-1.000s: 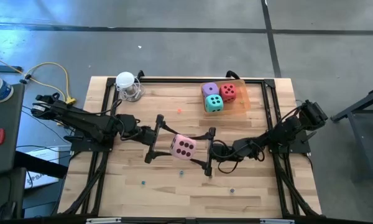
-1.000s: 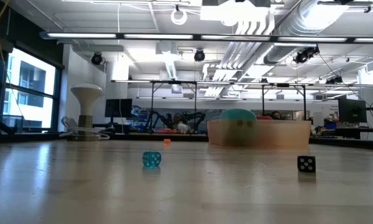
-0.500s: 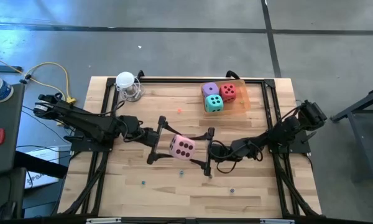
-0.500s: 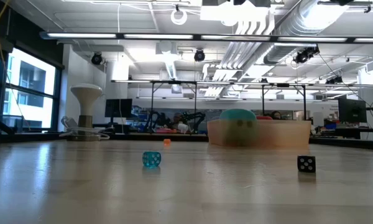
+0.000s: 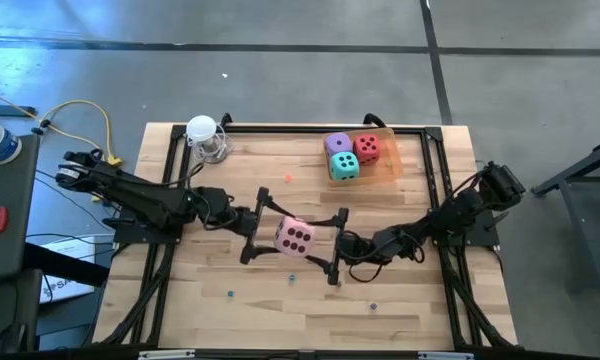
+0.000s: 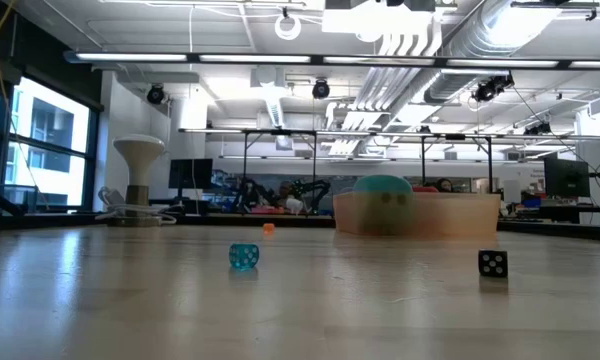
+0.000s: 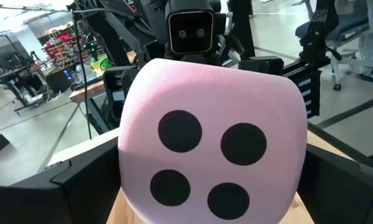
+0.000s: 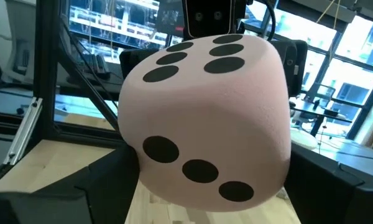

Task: Pick & Place Dice
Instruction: Put the large pink die into the orange bin

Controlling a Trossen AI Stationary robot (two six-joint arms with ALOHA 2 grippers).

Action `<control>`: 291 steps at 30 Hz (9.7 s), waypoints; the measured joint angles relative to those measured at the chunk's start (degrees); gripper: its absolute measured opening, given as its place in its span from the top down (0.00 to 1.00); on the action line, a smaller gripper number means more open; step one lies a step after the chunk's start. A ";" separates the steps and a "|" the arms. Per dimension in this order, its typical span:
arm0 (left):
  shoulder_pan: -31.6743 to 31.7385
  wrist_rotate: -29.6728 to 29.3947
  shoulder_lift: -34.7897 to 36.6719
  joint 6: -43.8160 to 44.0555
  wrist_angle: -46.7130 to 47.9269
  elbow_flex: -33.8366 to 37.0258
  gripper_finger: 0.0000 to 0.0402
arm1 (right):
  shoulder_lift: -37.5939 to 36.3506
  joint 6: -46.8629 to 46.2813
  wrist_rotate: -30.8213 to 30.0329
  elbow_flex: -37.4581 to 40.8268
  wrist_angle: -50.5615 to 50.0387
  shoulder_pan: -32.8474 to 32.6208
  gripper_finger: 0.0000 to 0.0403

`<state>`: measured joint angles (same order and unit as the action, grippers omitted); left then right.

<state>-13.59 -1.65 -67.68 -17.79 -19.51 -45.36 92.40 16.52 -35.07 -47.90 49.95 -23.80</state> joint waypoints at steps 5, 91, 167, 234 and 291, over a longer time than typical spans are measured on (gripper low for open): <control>-1.45 -2.37 0.00 -3.05 -0.04 0.00 0.00 | 0.00 0.75 -0.83 0.00 -0.03 -0.79 0.18; -3.77 -4.64 8.03 7.30 5.12 0.00 0.00 | -30.58 -24.50 -54.76 32.77 -4.22 4.86 0.17; -3.38 -4.62 8.00 8.82 5.81 0.00 0.00 | -32.81 -56.97 0.97 12.48 -80.11 36.21 0.05; -3.40 -4.62 8.00 8.82 8.09 0.02 0.00 | -18.79 -63.19 -16.64 23.58 -53.73 29.97 0.05; 27.13 6.95 -53.13 2.80 -21.27 -31.27 0.00 | -18.82 -62.17 -17.32 23.56 -51.72 16.56 0.05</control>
<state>13.53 5.31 -120.81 -14.99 -40.78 -76.63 73.58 -45.64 -52.39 -24.34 -1.76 -7.25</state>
